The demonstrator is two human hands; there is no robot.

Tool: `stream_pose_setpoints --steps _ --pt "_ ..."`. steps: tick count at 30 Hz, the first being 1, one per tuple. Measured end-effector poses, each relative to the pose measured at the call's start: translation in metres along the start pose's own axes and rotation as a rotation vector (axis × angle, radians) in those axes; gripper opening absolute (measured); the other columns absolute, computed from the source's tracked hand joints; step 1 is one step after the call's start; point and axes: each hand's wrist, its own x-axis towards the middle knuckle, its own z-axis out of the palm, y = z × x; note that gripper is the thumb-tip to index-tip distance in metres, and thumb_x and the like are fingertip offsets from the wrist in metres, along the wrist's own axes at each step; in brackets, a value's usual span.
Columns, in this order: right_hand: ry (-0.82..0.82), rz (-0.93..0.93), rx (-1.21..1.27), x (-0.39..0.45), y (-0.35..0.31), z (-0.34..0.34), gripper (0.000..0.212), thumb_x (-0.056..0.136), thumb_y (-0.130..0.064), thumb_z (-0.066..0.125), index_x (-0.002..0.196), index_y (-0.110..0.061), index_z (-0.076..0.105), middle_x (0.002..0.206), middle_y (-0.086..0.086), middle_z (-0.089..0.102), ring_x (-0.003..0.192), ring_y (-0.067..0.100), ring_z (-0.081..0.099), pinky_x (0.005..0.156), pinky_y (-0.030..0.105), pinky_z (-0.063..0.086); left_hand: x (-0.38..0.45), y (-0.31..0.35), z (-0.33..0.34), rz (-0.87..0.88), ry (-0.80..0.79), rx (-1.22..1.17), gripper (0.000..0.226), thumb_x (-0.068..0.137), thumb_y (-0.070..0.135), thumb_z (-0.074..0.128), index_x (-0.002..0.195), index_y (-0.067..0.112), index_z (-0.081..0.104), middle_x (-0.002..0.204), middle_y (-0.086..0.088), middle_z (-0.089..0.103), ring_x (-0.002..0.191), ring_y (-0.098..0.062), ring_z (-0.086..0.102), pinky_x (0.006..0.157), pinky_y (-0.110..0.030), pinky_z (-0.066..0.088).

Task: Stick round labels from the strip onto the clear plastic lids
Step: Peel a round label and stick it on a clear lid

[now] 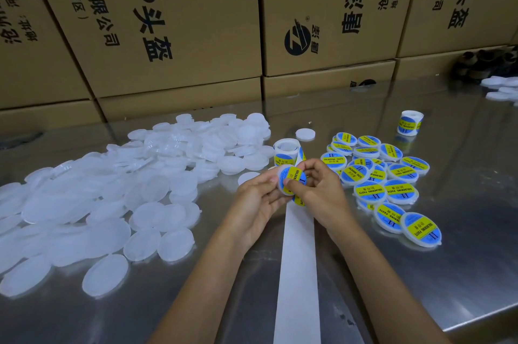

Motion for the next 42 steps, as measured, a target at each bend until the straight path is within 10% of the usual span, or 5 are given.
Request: stream_pose_setpoints --steps 12,18,26,35,42 --pt "0.124 -0.118 -0.277 -0.002 0.007 0.002 0.051 0.071 -0.038 0.085 0.108 -0.034 0.05 0.095 -0.014 0.05 0.072 0.001 0.048 0.062 0.01 0.039 0.002 0.003 -0.003 0.017 0.005 -0.141 0.037 0.105 -0.001 0.031 0.124 0.002 0.063 0.119 -0.015 0.072 0.11 -0.025 0.071 0.086 -0.03 0.06" --pt "0.116 -0.103 -0.425 -0.005 0.009 0.003 0.056 0.065 -0.079 0.061 0.071 -0.024 0.051 0.066 -0.01 0.051 0.06 0.007 0.047 0.057 0.024 0.038 0.0 0.006 0.0 0.03 -0.011 -0.221 0.036 0.105 -0.001 0.031 0.125 -0.002 0.061 0.121 -0.019 0.07 0.112 -0.028 0.07 0.089 -0.033 0.059" --pt "0.099 -0.159 -0.382 -0.006 0.008 0.003 0.044 0.09 -0.05 0.061 0.065 -0.02 0.041 0.054 -0.011 0.044 0.054 0.01 0.041 0.056 0.034 0.039 -0.001 0.008 0.001 0.003 0.039 -0.227 0.039 0.103 -0.004 0.034 0.137 -0.005 0.053 0.128 -0.023 0.066 0.119 -0.033 0.065 0.105 -0.041 0.05" --pt "0.067 -0.203 -0.458 -0.007 0.006 0.001 0.033 0.103 -0.026 0.048 0.073 -0.014 0.044 0.058 -0.007 0.043 0.059 0.014 0.041 0.059 0.036 0.036 -0.006 0.007 0.002 0.152 0.161 0.137 0.044 0.088 -0.009 0.067 0.125 0.013 0.063 0.107 -0.016 0.075 0.1 -0.029 0.074 0.086 -0.035 0.061" --pt "-0.022 -0.175 -0.409 -0.01 0.005 0.005 0.035 0.094 -0.053 0.052 0.074 -0.025 0.047 0.067 -0.015 0.053 0.059 0.007 0.047 0.056 0.025 0.034 -0.008 0.008 0.002 0.251 0.298 0.22 0.028 0.089 0.001 0.071 0.114 0.015 0.071 0.093 -0.01 0.078 0.086 -0.025 0.076 0.074 -0.031 0.062"
